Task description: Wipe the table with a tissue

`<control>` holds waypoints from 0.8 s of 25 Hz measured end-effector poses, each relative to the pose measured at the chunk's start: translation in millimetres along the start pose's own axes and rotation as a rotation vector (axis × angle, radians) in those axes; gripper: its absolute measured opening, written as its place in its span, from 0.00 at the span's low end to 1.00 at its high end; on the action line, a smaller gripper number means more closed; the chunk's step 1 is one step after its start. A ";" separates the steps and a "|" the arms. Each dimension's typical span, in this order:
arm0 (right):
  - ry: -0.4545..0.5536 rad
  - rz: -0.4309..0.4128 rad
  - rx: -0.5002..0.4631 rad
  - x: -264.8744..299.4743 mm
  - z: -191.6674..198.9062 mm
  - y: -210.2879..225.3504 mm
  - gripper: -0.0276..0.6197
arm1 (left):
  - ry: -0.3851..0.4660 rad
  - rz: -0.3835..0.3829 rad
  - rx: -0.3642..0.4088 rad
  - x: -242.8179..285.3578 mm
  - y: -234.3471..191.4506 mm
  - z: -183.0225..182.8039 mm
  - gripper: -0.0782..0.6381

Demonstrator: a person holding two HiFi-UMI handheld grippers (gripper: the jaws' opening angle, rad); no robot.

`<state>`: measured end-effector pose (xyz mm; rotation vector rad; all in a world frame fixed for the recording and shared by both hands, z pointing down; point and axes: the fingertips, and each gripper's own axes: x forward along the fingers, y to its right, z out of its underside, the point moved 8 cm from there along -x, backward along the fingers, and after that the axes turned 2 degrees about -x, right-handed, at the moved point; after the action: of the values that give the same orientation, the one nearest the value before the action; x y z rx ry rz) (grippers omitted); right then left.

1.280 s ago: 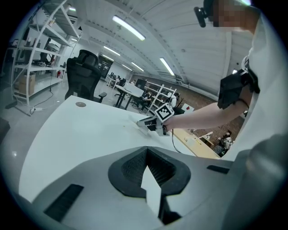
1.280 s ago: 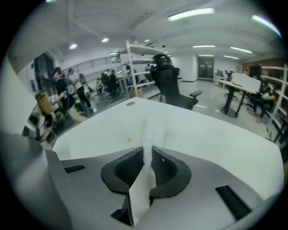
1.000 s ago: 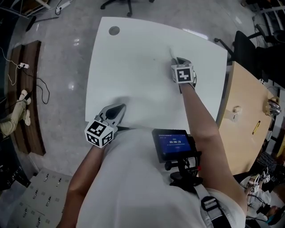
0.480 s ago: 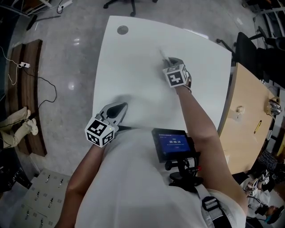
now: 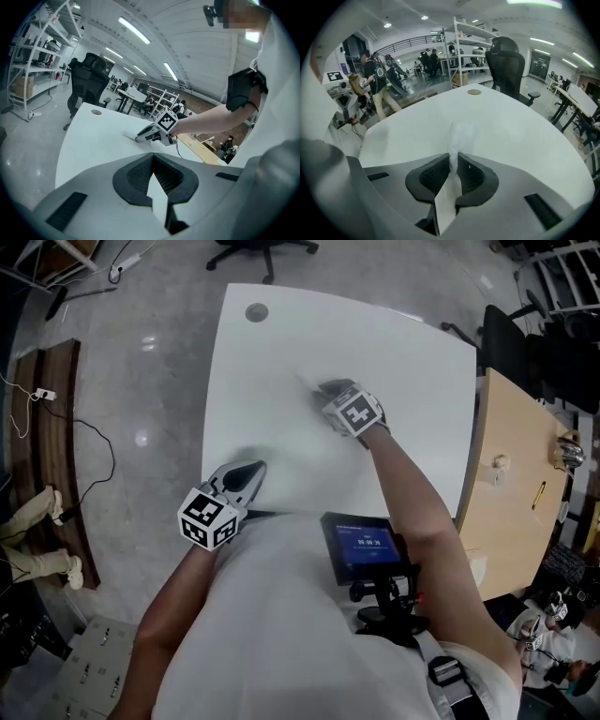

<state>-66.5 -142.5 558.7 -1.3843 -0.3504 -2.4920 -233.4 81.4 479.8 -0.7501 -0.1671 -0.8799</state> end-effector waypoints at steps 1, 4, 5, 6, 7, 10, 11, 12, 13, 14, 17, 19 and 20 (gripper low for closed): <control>-0.015 -0.042 -0.012 -0.5 -0.3 -7.2 0.13 | -0.002 0.010 0.006 -0.8 -0.3 -1.0 0.12; -0.007 -0.224 0.000 -6.3 5.2 -30.1 0.13 | -0.002 0.035 0.025 -3.1 -4.5 -5.2 0.12; 0.040 -0.259 0.041 -13.2 8.2 -34.6 0.14 | -0.001 0.042 0.031 -4.0 -7.2 -6.1 0.12; 0.101 -0.273 0.100 -22.9 12.3 -36.5 0.14 | -0.001 0.048 0.035 -5.0 -9.9 -6.1 0.12; 0.160 -0.273 0.170 -34.1 17.8 -36.7 0.14 | -0.003 0.054 0.038 -6.1 -12.4 -5.2 0.12; 0.295 -0.255 0.357 -68.0 39.5 -38.2 0.14 | -0.012 0.068 0.037 -9.1 -19.4 -0.4 0.12; 0.327 -0.247 0.405 -78.2 47.0 -39.5 0.14 | -0.015 0.075 0.038 -8.9 -20.8 0.4 0.12; 0.353 -0.237 0.447 -87.5 54.2 -41.1 0.14 | -0.017 0.083 0.040 -7.9 -21.1 0.6 0.12; 0.375 -0.222 0.481 -95.8 61.0 -42.9 0.14 | -0.020 0.093 0.045 -6.3 -20.2 0.1 0.12; 0.395 -0.204 0.507 -102.8 67.4 -45.2 0.14 | -0.024 0.102 0.053 -4.3 -18.4 -0.8 0.12; 0.456 -0.160 0.562 -119.4 85.6 -54.9 0.14 | -0.030 0.121 0.086 2.9 -8.3 -4.7 0.12; 0.483 -0.133 0.559 -130.1 97.6 -62.4 0.14 | -0.023 0.124 0.104 8.3 0.7 -8.4 0.12; 0.491 -0.119 0.546 -135.3 102.5 -65.8 0.14 | -0.019 0.122 0.112 10.6 5.1 -10.3 0.12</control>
<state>60.2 -30.9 490.7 -0.5382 -0.9277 -2.4504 -224.5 70.0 474.1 -0.6577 -0.1837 -0.7413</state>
